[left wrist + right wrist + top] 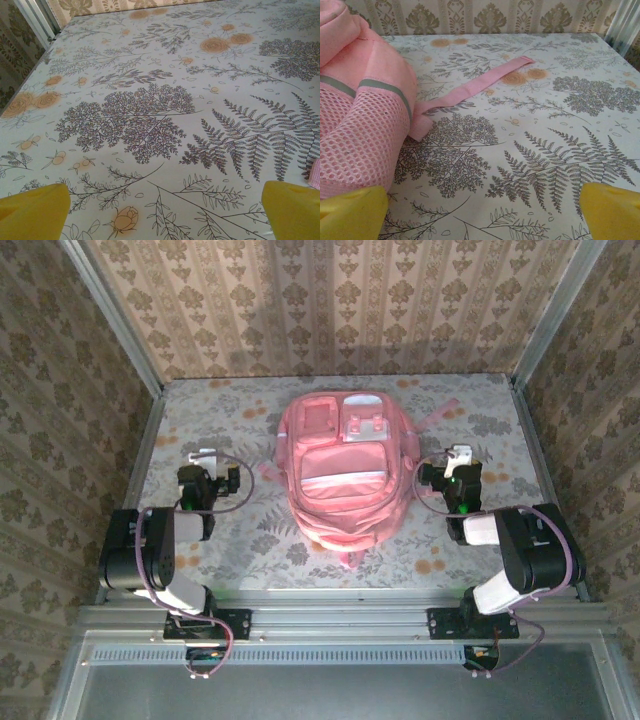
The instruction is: Pack the student bag
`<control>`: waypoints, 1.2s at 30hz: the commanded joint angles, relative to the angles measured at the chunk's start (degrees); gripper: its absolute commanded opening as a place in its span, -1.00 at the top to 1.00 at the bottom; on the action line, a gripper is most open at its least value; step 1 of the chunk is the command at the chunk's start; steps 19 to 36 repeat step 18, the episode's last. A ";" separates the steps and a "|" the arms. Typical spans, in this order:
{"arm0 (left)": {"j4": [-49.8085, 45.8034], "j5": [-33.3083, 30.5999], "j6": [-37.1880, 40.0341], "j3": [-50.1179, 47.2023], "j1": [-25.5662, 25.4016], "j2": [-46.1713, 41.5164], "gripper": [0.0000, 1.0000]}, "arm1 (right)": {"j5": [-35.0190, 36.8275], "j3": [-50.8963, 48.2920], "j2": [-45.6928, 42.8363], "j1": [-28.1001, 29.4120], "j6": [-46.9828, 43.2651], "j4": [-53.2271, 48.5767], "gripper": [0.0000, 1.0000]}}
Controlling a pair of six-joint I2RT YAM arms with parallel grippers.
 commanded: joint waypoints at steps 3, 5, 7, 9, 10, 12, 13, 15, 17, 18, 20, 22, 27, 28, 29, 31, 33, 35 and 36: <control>0.60 0.49 0.28 0.75 0.36 -0.25 -1.00 | -0.12 1.00 0.14 -0.20 -0.42 -0.73 -1.00; 0.64 0.49 0.27 0.75 0.36 -0.28 -1.00 | -0.09 1.00 0.06 -0.20 -0.41 -0.76 -1.00; 0.62 0.49 0.27 0.75 0.36 -0.21 -1.00 | -0.15 1.00 0.06 -0.21 -0.44 -0.75 -1.00; 0.55 0.49 0.27 0.75 0.36 -0.21 -1.00 | -0.11 1.00 0.11 -0.20 -0.44 -0.81 -1.00; 0.57 0.49 0.31 0.75 0.36 -0.28 -1.00 | -0.11 1.00 0.06 -0.15 -0.42 -0.71 -1.00; 0.58 0.49 0.35 0.75 0.31 -0.20 -1.00 | -0.09 1.00 0.09 -0.20 -0.44 -0.76 -1.00; 0.51 0.49 0.24 0.83 0.36 -0.22 -1.00 | -0.10 1.00 0.06 -0.20 -0.43 -0.71 -1.00; 0.37 0.49 0.23 0.92 0.36 -0.14 -1.00 | -0.09 0.99 0.10 -0.19 -0.44 -0.78 -1.00; 0.40 0.49 0.27 0.86 0.38 -0.24 -1.00 | -0.13 1.00 0.06 -0.15 -0.44 -0.74 -1.00; 0.50 0.49 0.27 0.76 0.36 -0.22 -1.00 | -0.09 0.96 0.06 -0.21 -0.44 -0.75 -1.00; 0.50 0.49 0.27 0.76 0.36 -0.22 -1.00 | -0.09 0.96 0.06 -0.21 -0.44 -0.75 -1.00; 0.50 0.49 0.27 0.76 0.36 -0.22 -1.00 | -0.09 0.96 0.06 -0.21 -0.44 -0.75 -1.00; 0.50 0.49 0.27 0.76 0.36 -0.22 -1.00 | -0.09 0.96 0.06 -0.21 -0.44 -0.75 -1.00; 0.50 0.49 0.27 0.76 0.36 -0.22 -1.00 | -0.09 0.96 0.06 -0.21 -0.44 -0.75 -1.00; 0.50 0.49 0.27 0.76 0.36 -0.22 -1.00 | -0.09 0.96 0.06 -0.21 -0.44 -0.75 -1.00; 0.50 0.49 0.27 0.76 0.36 -0.22 -1.00 | -0.09 0.96 0.06 -0.21 -0.44 -0.75 -1.00; 0.50 0.49 0.27 0.76 0.36 -0.22 -1.00 | -0.09 0.96 0.06 -0.21 -0.44 -0.75 -1.00; 0.50 0.49 0.27 0.76 0.36 -0.22 -1.00 | -0.09 0.96 0.06 -0.21 -0.44 -0.75 -1.00; 0.50 0.49 0.27 0.76 0.36 -0.22 -1.00 | -0.09 0.96 0.06 -0.21 -0.44 -0.75 -1.00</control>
